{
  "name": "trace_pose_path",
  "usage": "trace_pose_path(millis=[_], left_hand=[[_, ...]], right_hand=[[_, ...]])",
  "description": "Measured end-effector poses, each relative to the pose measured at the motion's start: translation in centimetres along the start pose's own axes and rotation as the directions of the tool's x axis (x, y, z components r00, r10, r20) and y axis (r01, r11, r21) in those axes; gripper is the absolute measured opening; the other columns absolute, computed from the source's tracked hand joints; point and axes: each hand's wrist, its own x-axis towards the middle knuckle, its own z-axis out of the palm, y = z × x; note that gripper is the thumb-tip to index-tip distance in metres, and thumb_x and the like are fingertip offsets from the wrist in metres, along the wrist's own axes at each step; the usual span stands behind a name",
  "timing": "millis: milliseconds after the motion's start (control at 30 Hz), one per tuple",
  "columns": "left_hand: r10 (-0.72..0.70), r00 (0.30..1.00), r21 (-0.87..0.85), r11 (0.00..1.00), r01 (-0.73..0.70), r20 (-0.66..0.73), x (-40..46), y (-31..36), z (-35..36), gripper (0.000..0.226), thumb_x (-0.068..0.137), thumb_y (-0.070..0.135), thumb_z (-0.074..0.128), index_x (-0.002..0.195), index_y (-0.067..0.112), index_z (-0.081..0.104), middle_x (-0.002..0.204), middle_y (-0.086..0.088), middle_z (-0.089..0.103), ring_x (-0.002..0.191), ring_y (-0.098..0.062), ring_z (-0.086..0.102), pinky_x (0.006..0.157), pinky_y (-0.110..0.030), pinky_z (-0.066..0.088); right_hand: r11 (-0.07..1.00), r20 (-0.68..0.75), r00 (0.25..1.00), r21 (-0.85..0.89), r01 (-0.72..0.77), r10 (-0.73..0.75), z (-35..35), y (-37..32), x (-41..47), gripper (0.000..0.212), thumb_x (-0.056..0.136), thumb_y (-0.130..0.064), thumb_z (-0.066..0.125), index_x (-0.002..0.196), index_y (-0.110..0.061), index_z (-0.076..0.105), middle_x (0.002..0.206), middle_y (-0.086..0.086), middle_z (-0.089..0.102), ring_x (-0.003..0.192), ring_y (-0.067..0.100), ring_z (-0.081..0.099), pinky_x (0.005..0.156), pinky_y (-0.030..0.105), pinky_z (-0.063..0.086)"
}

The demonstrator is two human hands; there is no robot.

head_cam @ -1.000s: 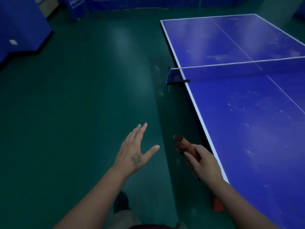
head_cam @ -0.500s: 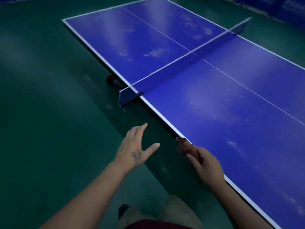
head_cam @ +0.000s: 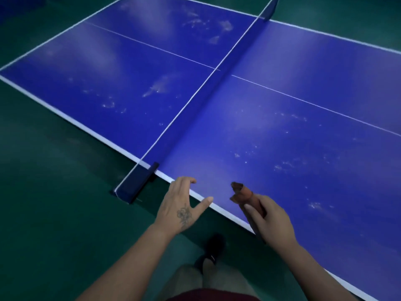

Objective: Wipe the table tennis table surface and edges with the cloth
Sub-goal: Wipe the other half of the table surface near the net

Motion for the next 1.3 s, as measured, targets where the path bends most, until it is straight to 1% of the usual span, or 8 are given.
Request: trace_pose_path(millis=[200, 433, 533, 667, 867, 1100, 1200, 1300], left_hand=[[-0.02, 0.997, -0.002, 1.0, 0.021, 0.068, 8.7, -0.3, -1.1, 0.097, 0.093, 0.069, 0.064, 0.169, 0.023, 0.025, 0.176, 0.004, 0.023, 0.163, -0.013, 0.015, 0.132, -0.034, 0.02], [-0.008, 0.974, 0.03, 1.0, 0.001, 0.224, 18.8, -1.7, -0.8, 0.108, 0.093, 0.074, 0.06, 0.172, 0.033, -0.001, 0.18, 0.011, -0.002, 0.167, -0.014, -0.001, 0.136, -0.047, 0.01], [0.045, 0.96, 0.023, 0.998, -0.053, 0.277, 24.3, -2.6, -0.7, 0.107, 0.094, 0.071, 0.061, 0.172, 0.031, 0.0, 0.18, 0.011, -0.002, 0.167, -0.015, 0.0, 0.136, -0.048, 0.009], [0.096, 0.932, 0.017, 0.994, -0.109, 0.349, 32.2, -4.1, 0.6, 0.107, 0.094, 0.071, 0.061, 0.172, 0.027, 0.003, 0.18, 0.006, 0.001, 0.167, -0.016, 0.0, 0.135, -0.049, 0.009], [0.243, 0.873, -0.013, 0.965, -0.262, 0.424, 43.9, -5.0, 4.3, 0.103, 0.096, 0.072, 0.059, 0.172, 0.029, 0.004, 0.181, 0.004, 0.002, 0.167, -0.015, -0.006, 0.136, -0.047, 0.004], [0.376, 0.892, 0.173, 0.889, -0.424, 0.251, 56.7, -5.1, 9.7, 0.097, 0.102, 0.063, 0.057, 0.171, 0.009, 0.018, 0.18, -0.009, 0.011, 0.168, -0.025, 0.002, 0.136, -0.047, 0.0], [0.411, 0.894, 0.301, 0.842, -0.448, 0.181, 60.7, -6.0, 11.5, 0.089, 0.107, 0.062, 0.049, 0.169, 0.003, 0.024, 0.179, -0.015, 0.015, 0.167, -0.031, 0.006, 0.135, -0.052, 0.005], [0.416, 0.899, 0.416, 0.8, -0.432, 0.135, 63.1, -7.1, 12.5, 0.087, 0.108, 0.062, 0.038, 0.167, 0.0, 0.026, 0.178, -0.017, 0.016, 0.167, -0.033, 0.01, 0.135, -0.055, 0.008]], right_hand=[[0.999, 0.023, 0.999, -0.027, -0.025, 0.025, -0.2, 0.2, 9.0, 0.022, 0.098, -0.048, 0.064, 0.12, -0.044, 0.062, 0.101, -0.024, 0.061, 0.089, 0.007, 0.062, 0.067, 0.027, 0.041], [0.993, -0.031, 0.993, -0.006, -0.114, 0.114, 0.5, 1.1, 15.8, 0.021, 0.099, -0.05, 0.063, 0.12, -0.047, 0.059, 0.098, -0.025, 0.058, 0.083, 0.002, 0.055, 0.062, 0.015, 0.036], [0.982, -0.055, 0.981, 0.017, -0.187, 0.188, 0.9, 1.1, 18.0, 0.022, 0.098, -0.054, 0.06, 0.119, -0.056, 0.053, 0.097, -0.031, 0.057, 0.084, -0.001, 0.052, 0.062, 0.012, 0.038], [0.949, -0.108, 0.943, 0.018, -0.316, 0.316, 1.4, 1.1, 20.6, 0.025, 0.097, -0.056, 0.058, 0.122, -0.053, 0.055, 0.105, -0.026, 0.063, 0.086, 0.0, 0.057, 0.065, 0.018, 0.042], [0.898, -0.18, 0.883, 0.012, -0.439, 0.434, 2.3, 1.3, 27.1, 0.024, 0.097, -0.057, 0.056, 0.121, -0.054, 0.055, 0.103, -0.029, 0.061, 0.085, -0.004, 0.058, 0.062, 0.012, 0.039], [0.933, -0.273, 0.899, -0.015, -0.359, 0.341, 3.5, 3.6, 38.7, 0.023, 0.101, -0.046, 0.059, 0.123, -0.043, 0.057, 0.106, -0.022, 0.057, 0.097, 0.007, 0.056, 0.071, 0.028, 0.039], [0.963, -0.322, 0.92, -0.075, -0.258, 0.222, 3.2, 5.3, 44.9, 0.022, 0.102, -0.036, 0.063, 0.124, -0.034, 0.06, 0.106, -0.014, 0.06, 0.101, 0.016, 0.056, 0.073, 0.025, 0.033], [0.978, -0.358, 0.932, -0.165, -0.129, 0.063, 2.2, 6.9, 51.8, 0.027, 0.101, -0.028, 0.066, 0.127, -0.02, 0.066, 0.113, 0.0, 0.067, 0.105, 0.025, 0.058, 0.084, 0.032, 0.044]])
